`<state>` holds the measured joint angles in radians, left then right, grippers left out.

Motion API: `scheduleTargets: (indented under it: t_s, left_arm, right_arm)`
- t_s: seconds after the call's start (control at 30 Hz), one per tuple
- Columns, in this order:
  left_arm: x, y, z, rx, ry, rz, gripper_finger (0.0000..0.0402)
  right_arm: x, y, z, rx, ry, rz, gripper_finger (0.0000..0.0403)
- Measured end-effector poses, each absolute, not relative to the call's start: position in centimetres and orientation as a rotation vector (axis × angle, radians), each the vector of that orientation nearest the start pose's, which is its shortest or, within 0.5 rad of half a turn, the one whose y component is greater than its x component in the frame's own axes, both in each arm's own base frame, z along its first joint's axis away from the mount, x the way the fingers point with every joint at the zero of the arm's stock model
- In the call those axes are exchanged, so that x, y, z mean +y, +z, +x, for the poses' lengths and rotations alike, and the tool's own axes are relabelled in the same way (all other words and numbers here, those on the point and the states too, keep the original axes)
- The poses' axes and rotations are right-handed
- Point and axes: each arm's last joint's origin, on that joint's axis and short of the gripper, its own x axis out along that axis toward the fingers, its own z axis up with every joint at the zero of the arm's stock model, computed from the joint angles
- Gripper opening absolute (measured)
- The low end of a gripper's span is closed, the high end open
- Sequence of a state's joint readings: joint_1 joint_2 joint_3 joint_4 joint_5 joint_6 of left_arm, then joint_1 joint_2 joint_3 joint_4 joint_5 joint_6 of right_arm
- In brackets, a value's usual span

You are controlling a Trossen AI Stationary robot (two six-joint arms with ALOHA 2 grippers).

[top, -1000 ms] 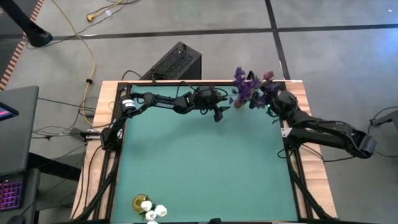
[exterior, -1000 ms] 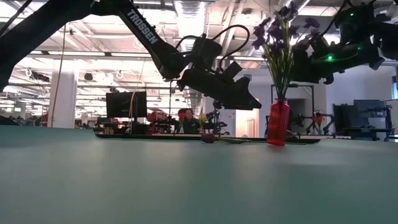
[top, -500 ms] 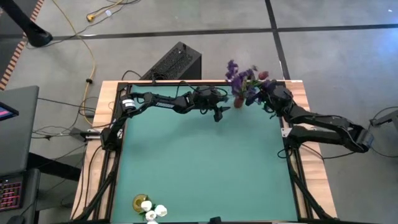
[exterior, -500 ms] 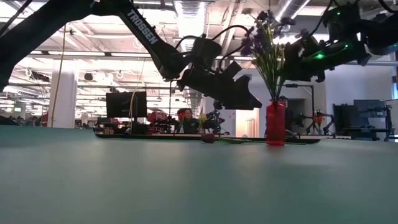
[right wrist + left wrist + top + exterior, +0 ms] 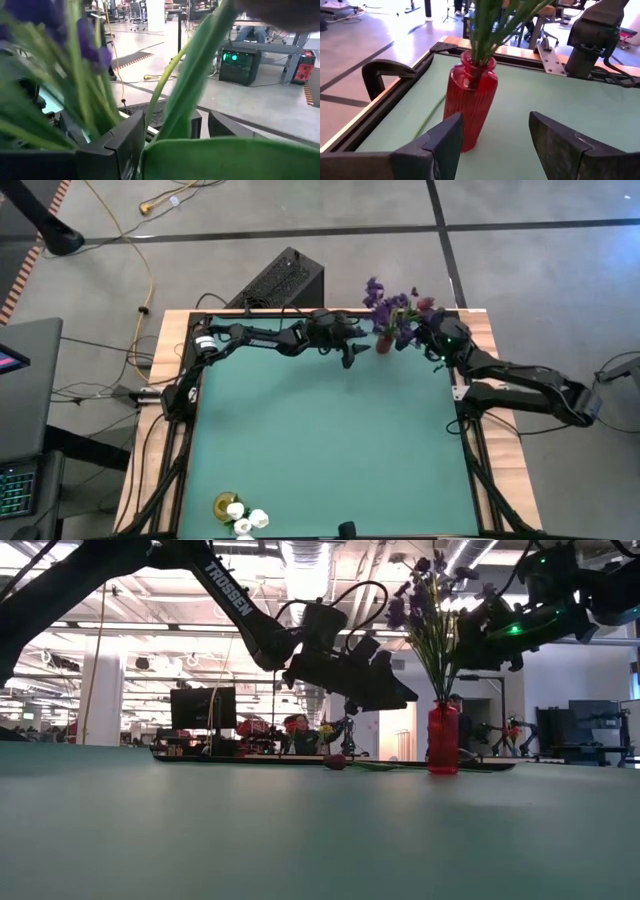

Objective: Sort flowers into vase by color
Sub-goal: Put the red flowers into the red vase

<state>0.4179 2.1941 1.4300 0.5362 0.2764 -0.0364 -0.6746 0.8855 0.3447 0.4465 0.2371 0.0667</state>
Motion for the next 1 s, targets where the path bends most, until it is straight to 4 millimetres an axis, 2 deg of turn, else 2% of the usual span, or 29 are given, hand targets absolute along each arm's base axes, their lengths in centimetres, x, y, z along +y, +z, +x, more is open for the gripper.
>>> scheduleTargets:
  t_s: [0.33, 0.5, 0.83, 1.0]
  left_arm:
    - [19.0, 17.0, 44.7, 0.211, 0.146, -0.117, 0.0215]
    - [19.0, 17.3, 44.8, 0.183, 0.146, -0.114, 0.0215]
    - [18.4, 18.9, 45.9, 0.188, 0.108, 0.094, 0.0217]
    - [18.4, 19.7, 46.4, 0.208, 0.148, 0.144, 0.0242]
  right_arm:
    - [-11.8, 23.6, 13.7, 0.002, -0.912, 0.045, 0.0245]
    - [-11.8, 23.6, 13.7, 0.001, -0.912, 0.054, 0.0245]
    - [-12.0, 23.3, 13.8, 0.005, -0.937, 0.082, 0.0245]
    - [-12.0, 23.3, 13.8, 0.002, -0.937, 0.091, 0.0245]
